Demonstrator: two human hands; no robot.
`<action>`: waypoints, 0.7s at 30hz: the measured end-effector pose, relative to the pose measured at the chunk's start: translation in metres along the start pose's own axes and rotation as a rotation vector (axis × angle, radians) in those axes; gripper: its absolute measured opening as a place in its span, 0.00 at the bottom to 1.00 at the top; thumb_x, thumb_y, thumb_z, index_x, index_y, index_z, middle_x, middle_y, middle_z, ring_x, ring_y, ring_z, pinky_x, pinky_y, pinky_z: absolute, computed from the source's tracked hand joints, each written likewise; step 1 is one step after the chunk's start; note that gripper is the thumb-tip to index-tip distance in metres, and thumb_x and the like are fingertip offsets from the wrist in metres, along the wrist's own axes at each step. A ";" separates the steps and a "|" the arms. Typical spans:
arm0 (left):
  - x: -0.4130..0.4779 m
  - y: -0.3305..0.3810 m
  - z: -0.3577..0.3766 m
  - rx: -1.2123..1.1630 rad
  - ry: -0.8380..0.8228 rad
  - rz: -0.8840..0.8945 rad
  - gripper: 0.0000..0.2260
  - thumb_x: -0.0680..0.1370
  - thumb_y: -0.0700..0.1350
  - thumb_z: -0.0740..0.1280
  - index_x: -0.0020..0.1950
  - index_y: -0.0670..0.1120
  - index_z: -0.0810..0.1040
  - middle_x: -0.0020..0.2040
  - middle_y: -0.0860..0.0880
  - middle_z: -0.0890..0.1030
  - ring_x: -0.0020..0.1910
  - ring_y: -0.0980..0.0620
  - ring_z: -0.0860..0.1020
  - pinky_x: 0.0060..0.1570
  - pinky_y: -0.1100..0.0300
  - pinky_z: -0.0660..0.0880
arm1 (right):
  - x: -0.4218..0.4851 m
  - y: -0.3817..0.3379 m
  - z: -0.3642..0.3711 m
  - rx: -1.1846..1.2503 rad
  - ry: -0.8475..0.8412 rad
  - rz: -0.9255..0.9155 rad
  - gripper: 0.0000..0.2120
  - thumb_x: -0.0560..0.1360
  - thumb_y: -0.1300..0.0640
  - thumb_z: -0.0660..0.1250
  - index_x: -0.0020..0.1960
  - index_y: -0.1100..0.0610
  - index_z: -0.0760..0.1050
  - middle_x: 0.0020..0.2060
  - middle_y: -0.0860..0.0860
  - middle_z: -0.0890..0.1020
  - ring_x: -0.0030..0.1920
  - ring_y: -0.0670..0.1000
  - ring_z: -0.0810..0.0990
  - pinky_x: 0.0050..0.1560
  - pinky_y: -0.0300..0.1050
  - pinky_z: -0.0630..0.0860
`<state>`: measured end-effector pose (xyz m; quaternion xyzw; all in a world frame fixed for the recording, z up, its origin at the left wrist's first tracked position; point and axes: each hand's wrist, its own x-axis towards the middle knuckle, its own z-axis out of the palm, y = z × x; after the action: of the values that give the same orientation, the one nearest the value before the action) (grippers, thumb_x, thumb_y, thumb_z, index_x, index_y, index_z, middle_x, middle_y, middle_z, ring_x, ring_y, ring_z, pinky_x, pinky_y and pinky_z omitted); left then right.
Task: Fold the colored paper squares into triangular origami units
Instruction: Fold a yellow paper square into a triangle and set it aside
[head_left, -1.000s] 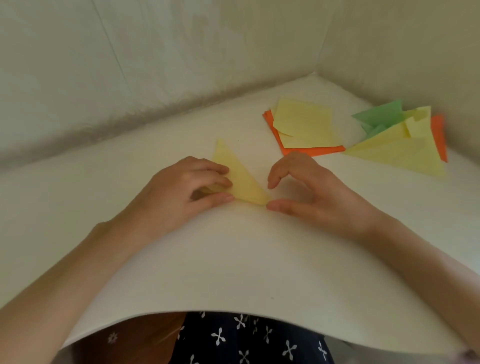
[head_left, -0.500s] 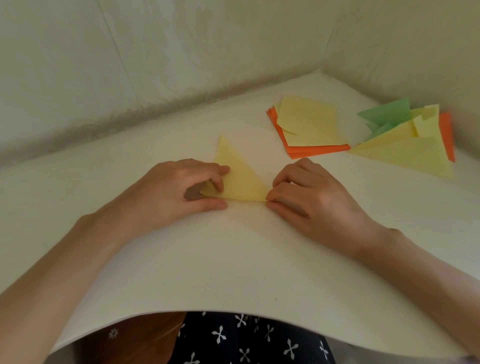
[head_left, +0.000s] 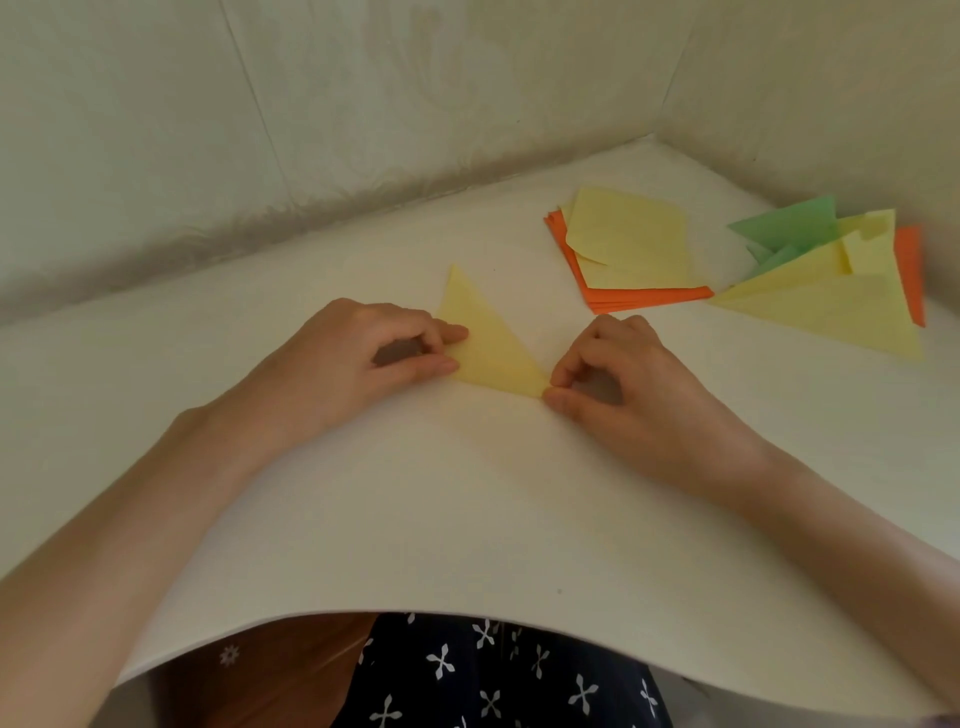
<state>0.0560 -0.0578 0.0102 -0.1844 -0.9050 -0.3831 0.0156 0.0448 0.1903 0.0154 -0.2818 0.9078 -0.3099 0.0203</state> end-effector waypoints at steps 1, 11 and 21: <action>0.000 0.001 0.001 -0.005 0.014 -0.003 0.09 0.72 0.56 0.68 0.40 0.52 0.76 0.54 0.64 0.79 0.54 0.67 0.77 0.60 0.67 0.71 | 0.000 -0.001 0.000 0.008 -0.009 0.037 0.09 0.74 0.55 0.67 0.38 0.46 0.70 0.41 0.43 0.72 0.47 0.47 0.66 0.47 0.28 0.62; 0.002 0.000 0.012 0.078 0.130 0.048 0.10 0.75 0.48 0.69 0.39 0.43 0.76 0.49 0.55 0.80 0.49 0.63 0.76 0.49 0.71 0.69 | 0.003 -0.008 0.014 -0.216 0.137 0.065 0.09 0.76 0.55 0.62 0.40 0.57 0.74 0.39 0.48 0.70 0.44 0.50 0.63 0.43 0.42 0.57; 0.004 -0.004 0.015 0.216 0.167 0.017 0.09 0.75 0.47 0.70 0.44 0.46 0.72 0.46 0.50 0.73 0.47 0.51 0.71 0.46 0.67 0.65 | 0.004 -0.006 0.015 -0.381 0.148 0.065 0.10 0.75 0.49 0.58 0.41 0.55 0.70 0.41 0.47 0.67 0.45 0.49 0.59 0.45 0.42 0.56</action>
<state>0.0527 -0.0487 -0.0020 -0.1565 -0.9349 -0.2973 0.1140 0.0478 0.1761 0.0077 -0.2278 0.9576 -0.1514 -0.0901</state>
